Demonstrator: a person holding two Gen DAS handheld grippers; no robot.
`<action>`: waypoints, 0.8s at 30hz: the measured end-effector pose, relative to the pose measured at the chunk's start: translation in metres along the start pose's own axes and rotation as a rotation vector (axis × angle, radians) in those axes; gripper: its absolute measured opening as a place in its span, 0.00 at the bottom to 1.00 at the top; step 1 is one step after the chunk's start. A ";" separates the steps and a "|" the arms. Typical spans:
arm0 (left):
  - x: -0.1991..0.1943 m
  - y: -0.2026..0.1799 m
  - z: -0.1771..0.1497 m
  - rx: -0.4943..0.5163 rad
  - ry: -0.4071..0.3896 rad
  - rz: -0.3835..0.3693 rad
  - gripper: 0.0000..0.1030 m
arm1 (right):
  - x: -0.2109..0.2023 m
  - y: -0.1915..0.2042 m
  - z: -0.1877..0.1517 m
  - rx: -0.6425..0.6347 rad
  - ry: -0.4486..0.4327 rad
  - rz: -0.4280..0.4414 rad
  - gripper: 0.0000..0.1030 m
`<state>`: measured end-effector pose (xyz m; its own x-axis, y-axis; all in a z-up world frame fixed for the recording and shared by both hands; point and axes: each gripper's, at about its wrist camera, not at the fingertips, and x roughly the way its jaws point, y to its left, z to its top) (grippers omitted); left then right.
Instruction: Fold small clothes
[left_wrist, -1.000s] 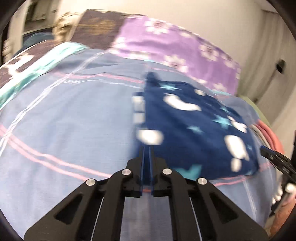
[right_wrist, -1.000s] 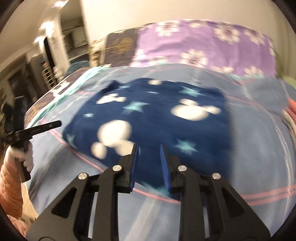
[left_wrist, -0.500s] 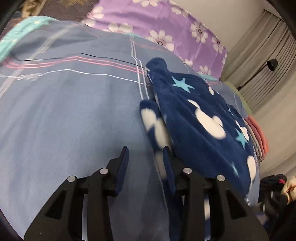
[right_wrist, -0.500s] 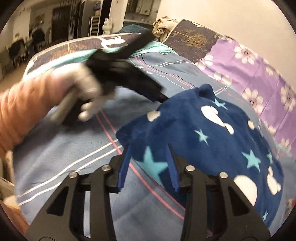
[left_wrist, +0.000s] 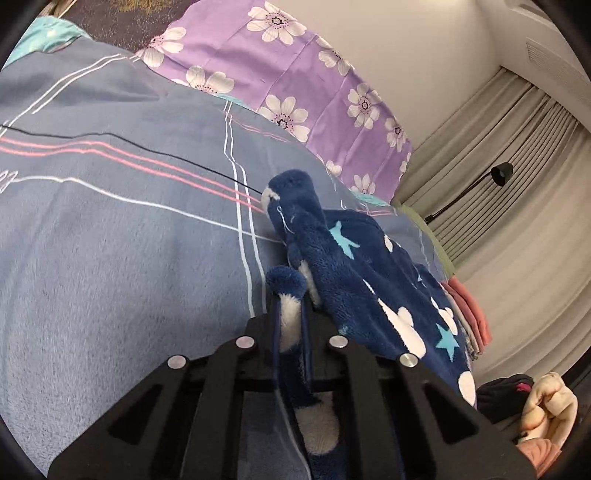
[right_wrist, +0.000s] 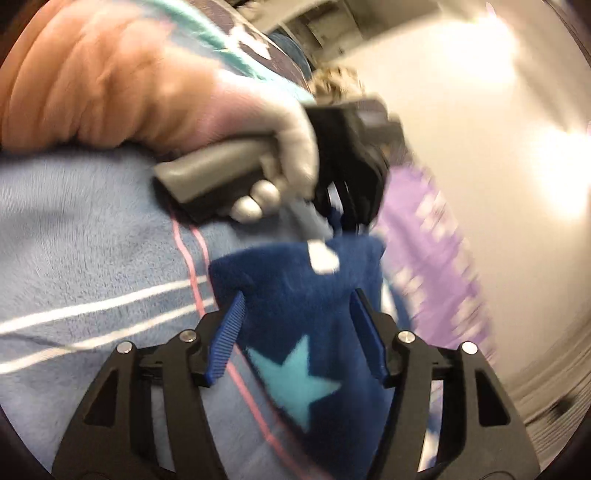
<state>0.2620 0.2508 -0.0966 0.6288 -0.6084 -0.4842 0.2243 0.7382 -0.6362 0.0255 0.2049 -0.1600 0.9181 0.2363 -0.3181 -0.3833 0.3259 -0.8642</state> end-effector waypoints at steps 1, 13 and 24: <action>0.002 0.001 0.000 -0.006 0.004 0.002 0.09 | 0.002 0.001 0.003 -0.018 0.008 -0.015 0.58; 0.005 0.016 -0.005 -0.041 0.025 0.011 0.09 | -0.011 0.007 0.019 -0.009 0.003 0.062 0.65; 0.002 0.028 -0.006 -0.095 0.029 -0.030 0.09 | 0.000 -0.049 0.036 0.389 0.115 0.360 0.15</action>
<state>0.2655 0.2682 -0.1188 0.6006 -0.6388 -0.4809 0.1701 0.6898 -0.7038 0.0402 0.2220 -0.1039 0.7185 0.3009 -0.6271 -0.6646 0.5630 -0.4914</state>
